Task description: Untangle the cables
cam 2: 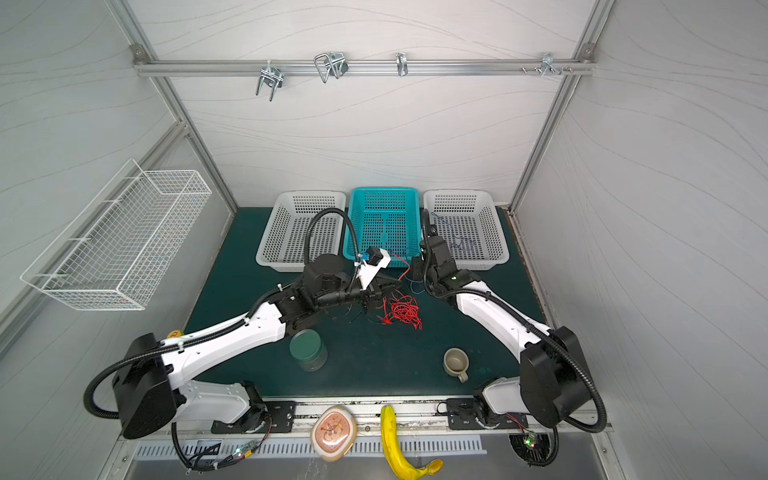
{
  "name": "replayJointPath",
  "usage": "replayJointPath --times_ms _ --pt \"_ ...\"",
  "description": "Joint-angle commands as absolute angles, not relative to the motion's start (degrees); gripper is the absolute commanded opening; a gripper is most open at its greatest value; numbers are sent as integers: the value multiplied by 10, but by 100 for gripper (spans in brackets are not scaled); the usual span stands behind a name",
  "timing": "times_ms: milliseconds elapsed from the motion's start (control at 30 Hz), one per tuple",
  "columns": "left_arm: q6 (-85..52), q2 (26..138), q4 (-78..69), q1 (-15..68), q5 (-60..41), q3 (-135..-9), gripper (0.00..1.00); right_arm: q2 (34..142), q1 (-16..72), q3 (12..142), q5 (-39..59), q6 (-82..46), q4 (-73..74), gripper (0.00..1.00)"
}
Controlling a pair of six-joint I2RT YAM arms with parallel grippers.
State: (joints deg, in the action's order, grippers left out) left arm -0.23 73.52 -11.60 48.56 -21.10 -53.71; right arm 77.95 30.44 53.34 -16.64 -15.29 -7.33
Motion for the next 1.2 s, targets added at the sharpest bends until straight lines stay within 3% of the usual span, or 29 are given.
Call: replayJointPath --times_ms 0,367,933,1167 --pt "17 696 -132 489 -169 -523 0 780 287 529 -169 -163 -66 0" --pt "28 646 -76 489 46 -490 0 752 181 565 -140 -148 -40 0" --pt "11 614 -32 489 25 -491 0 1034 53 768 -147 -151 -95 1" --pt "19 596 -28 489 27 -500 0 1046 53 759 -91 -144 -99 35"
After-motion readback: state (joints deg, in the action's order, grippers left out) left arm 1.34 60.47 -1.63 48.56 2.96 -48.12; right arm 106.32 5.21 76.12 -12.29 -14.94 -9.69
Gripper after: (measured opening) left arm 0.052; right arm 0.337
